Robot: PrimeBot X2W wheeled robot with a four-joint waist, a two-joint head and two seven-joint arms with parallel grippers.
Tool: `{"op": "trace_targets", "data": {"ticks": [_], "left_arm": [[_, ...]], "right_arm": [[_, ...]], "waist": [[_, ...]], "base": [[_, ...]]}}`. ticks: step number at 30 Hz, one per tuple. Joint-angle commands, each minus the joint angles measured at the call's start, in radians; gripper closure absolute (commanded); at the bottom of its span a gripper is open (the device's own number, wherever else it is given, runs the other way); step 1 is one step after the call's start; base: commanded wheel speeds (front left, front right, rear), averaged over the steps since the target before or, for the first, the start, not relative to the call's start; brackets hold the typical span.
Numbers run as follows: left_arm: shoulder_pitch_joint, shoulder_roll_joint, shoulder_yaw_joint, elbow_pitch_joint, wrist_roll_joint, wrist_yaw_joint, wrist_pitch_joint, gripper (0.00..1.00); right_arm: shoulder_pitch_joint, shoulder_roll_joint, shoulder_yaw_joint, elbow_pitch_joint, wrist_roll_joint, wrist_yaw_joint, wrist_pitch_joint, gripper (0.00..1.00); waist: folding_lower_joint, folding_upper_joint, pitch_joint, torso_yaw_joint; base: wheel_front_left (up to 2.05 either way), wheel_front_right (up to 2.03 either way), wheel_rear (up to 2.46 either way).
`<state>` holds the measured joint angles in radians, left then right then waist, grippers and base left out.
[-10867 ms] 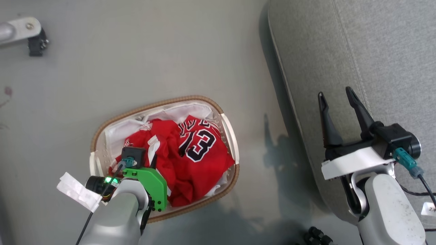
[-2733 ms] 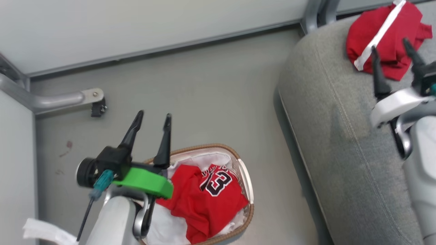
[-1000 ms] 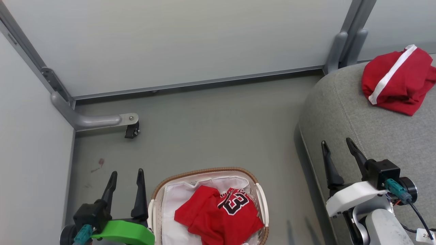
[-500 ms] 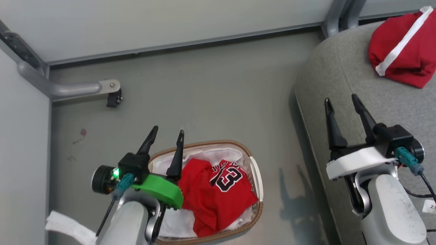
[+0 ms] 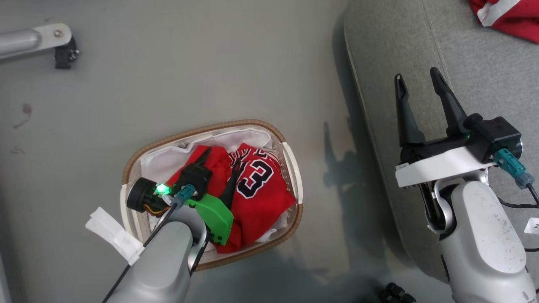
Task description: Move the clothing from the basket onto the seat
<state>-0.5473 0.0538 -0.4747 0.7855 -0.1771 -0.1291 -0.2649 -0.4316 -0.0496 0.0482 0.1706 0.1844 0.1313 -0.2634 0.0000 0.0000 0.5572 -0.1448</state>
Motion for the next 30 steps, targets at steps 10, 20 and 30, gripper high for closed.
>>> {"op": "trace_targets", "data": {"ticks": [10, 20, 30], "left_arm": [[-0.085, 0.043, -0.163, 0.173, -0.086, -0.002, 0.001, 0.00], [-0.146, 0.060, -0.250, 0.353, -0.174, -0.002, 0.016, 1.00], [-0.132, 0.053, -0.297, 0.332, -0.241, -0.001, -0.002, 1.00]], "right_arm": [[-0.048, -0.002, 0.046, -0.011, 0.051, -0.001, -0.002, 0.00], [-0.043, -0.002, 0.072, 0.000, 0.071, -0.001, -0.002, 0.00], [-0.023, -0.003, 0.041, 0.034, 0.012, -0.001, -0.002, 0.00]], "waist": [[0.0000, 0.0000, 0.223, -0.164], [0.0000, 0.0000, 0.231, -0.194], [0.0000, 0.0000, 0.136, -0.128]], "base": [[0.00, 0.00, 0.00], [0.00, 0.00, 0.00], [0.00, 0.00, 0.00]]}}
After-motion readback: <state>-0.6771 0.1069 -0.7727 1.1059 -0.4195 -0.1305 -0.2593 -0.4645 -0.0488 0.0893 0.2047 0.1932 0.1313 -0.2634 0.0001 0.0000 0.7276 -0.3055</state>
